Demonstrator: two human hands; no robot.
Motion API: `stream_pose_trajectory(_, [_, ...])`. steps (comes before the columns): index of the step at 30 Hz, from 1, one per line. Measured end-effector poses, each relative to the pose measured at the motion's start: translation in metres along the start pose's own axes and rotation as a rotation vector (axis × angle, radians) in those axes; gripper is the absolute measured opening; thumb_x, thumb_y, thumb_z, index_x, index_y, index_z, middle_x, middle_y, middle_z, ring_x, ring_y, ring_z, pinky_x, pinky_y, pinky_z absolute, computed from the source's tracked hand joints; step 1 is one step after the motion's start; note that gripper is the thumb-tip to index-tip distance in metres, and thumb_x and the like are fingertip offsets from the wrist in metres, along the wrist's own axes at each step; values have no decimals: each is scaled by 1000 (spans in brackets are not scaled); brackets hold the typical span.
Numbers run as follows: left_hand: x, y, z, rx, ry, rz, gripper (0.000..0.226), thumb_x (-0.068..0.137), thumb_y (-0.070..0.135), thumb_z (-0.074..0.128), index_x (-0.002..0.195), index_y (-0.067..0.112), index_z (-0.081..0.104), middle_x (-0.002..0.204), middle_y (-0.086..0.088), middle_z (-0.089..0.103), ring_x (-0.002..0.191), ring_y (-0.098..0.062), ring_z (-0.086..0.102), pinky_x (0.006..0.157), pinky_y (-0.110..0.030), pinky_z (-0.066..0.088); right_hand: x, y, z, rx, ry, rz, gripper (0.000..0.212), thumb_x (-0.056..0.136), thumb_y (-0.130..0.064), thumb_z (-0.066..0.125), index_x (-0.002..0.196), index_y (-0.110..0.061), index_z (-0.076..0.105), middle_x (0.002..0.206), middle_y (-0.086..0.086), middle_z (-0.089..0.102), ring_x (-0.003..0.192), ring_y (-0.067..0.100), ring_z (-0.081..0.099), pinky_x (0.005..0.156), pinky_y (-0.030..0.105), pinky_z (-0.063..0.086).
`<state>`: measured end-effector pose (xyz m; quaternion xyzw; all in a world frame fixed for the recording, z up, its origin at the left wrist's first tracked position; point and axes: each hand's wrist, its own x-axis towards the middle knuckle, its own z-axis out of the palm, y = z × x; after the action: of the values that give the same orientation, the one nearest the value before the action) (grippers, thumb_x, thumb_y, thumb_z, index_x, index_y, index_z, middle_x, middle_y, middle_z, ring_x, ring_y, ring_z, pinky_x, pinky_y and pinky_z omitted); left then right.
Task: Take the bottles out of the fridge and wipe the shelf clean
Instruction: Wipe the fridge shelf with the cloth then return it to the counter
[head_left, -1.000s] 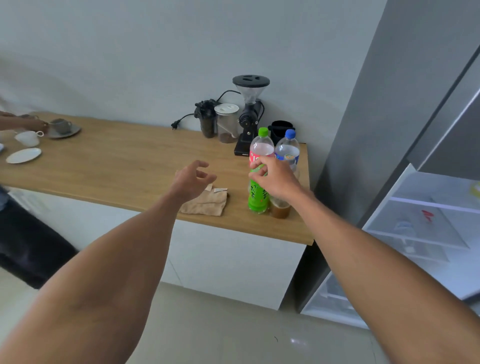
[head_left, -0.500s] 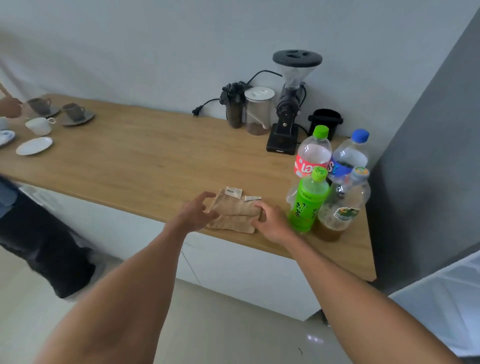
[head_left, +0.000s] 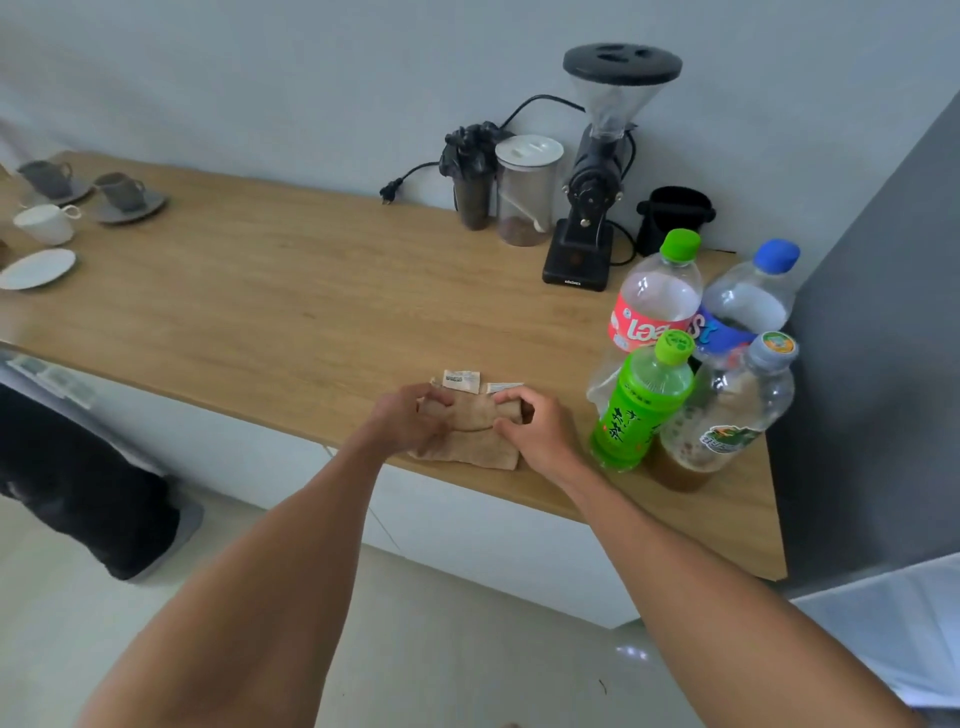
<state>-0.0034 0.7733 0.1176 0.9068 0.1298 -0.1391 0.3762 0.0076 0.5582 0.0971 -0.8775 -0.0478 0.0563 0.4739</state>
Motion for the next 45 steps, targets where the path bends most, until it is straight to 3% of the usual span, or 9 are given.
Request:
stream_pose_trajectory(4, [-27, -2, -4, -63, 31, 39, 27, 84, 30, 82, 110, 33, 74, 88, -3, 65, 70, -14, 58, 60, -25, 46, -18, -8, -10, 36, -8, -18, 28, 78, -15, 79, 103, -28, 75, 97, -19, 72, 80, -7, 63, 71, 8, 44])
stream_pose_trajectory(14, [-185, 37, 25, -216, 60, 225, 27, 81, 25, 86, 106, 32, 77, 93, -6, 76, 76, -16, 65, 61, -23, 48, -163, -25, -95, 75, 26, -141, 31, 75, -10, 79, 102, -26, 77, 79, -16, 69, 62, -1, 54, 62, 18, 45])
stream_pose_trajectory(19, [-265, 96, 89, -269, 3, 339, 26, 77, 27, 90, 98, 38, 79, 101, -13, 77, 81, -19, 66, 72, -33, 50, -273, -7, -189, 38, 116, -119, 30, 77, -13, 79, 105, -24, 77, 70, -15, 60, 57, -5, 52, 55, 8, 36])
stream_pose_trajectory(24, [-321, 180, 172, -267, -67, 488, 39, 62, 49, 90, 99, 44, 79, 100, 5, 71, 88, -18, 68, 75, -37, 59, -350, 43, -280, 3, 229, -20, 28, 82, -17, 76, 109, -26, 75, 104, -10, 72, 86, 3, 62, 64, 8, 43])
stream_pose_trajectory(28, [-339, 252, 242, -259, -104, 586, 40, 67, 53, 88, 103, 41, 77, 95, 11, 69, 85, -15, 68, 69, -29, 57, -374, 88, -360, -22, 338, 50, 30, 80, -12, 75, 108, -23, 76, 104, -8, 74, 87, 6, 63, 67, 4, 43])
stream_pose_trajectory(34, [-300, 345, 373, -250, -88, 590, 25, 80, 36, 87, 104, 37, 77, 99, 8, 72, 81, -10, 69, 58, -9, 53, -347, 192, -462, -55, 452, 169, 31, 76, -12, 74, 105, -24, 78, 101, -8, 77, 85, 10, 66, 74, 17, 47])
stream_pose_trajectory(39, [-223, 396, 476, -276, -76, 538, 26, 85, 30, 84, 97, 49, 71, 96, 13, 69, 76, -6, 69, 59, -12, 55, -278, 295, -522, -80, 446, 209, 26, 79, -14, 73, 102, -25, 78, 93, -15, 73, 75, 3, 63, 63, 4, 41])
stream_pose_trajectory(42, [-162, 417, 531, -261, -80, 528, 28, 84, 26, 84, 109, 37, 76, 97, 22, 68, 80, -4, 69, 64, -8, 51, -232, 357, -548, -74, 418, 224, 28, 81, -12, 72, 104, -29, 76, 83, -20, 64, 68, -6, 55, 59, 5, 37])
stream_pose_trajectory(45, [-102, 435, 584, -276, -88, 526, 28, 82, 23, 85, 107, 34, 78, 95, 25, 70, 83, -6, 70, 78, -18, 56, -188, 419, -567, -79, 438, 233, 34, 82, -6, 68, 107, -28, 75, 91, -15, 68, 69, -7, 55, 58, 0, 37])
